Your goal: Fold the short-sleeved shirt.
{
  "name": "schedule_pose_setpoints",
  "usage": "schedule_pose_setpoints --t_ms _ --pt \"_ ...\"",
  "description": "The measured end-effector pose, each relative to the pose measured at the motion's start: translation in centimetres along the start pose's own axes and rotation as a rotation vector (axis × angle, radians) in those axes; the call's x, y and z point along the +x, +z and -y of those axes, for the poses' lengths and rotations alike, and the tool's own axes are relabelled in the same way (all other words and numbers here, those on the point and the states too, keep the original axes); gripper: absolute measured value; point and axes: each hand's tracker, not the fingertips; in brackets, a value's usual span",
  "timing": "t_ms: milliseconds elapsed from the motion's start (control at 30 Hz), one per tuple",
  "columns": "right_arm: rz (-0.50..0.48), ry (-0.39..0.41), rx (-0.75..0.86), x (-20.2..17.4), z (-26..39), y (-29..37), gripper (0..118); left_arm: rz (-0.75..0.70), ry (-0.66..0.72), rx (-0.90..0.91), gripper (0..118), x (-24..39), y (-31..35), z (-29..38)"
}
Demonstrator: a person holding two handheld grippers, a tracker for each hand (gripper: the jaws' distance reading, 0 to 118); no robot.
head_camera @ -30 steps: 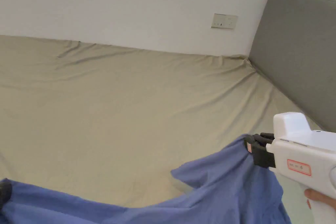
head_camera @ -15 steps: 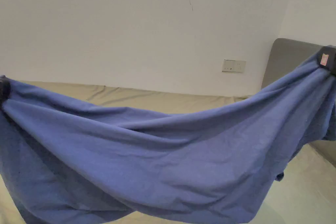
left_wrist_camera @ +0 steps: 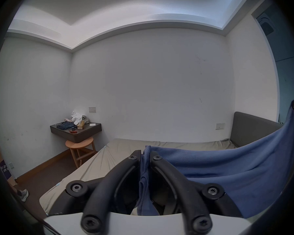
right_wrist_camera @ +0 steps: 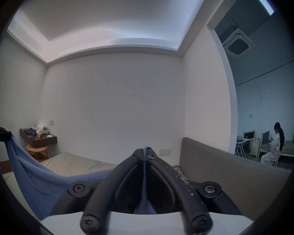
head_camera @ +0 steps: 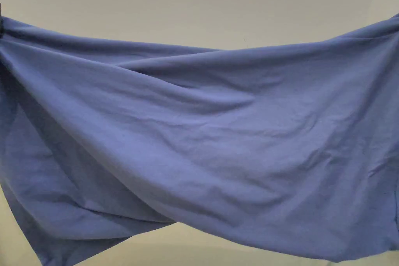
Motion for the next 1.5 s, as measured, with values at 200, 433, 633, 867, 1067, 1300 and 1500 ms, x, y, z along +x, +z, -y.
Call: schedule_pose_setpoints --t_ms 200,433,633,867,1067,1300,1500 --pt "0.011 0.019 -0.046 -0.9 0.9 -6.3 5 -0.063 -0.023 -0.037 9 1.6 -6.3 -1.2" --pt "0.038 0.025 -0.123 -2.5 4.8 -15.2 5 -0.115 -0.017 -0.069 9 4.4 -14.8 -0.3" --pt "0.069 -0.025 -0.209 -2.6 11.5 -22.4 5 -0.143 -0.027 -0.105 9 6.7 -22.2 3.7" --pt "0.035 -0.107 -0.358 -1.0 22.9 -26.0 5 -0.110 0.063 -0.291 9 7.4 -28.4 14.8" --pt "-0.020 -0.131 -0.532 -0.2 34.8 -23.2 5 -0.021 0.006 -0.503 9 8.5 -28.2 27.2" --pt "-0.037 -0.210 -0.704 1.0 44.4 -14.9 5 0.100 -0.056 -0.731 9 7.5 -22.4 37.2" --pt "-0.036 -0.282 -0.786 2.0 46.7 -6.1 5 0.106 -0.015 -0.820 9 4.7 -16.0 41.5"
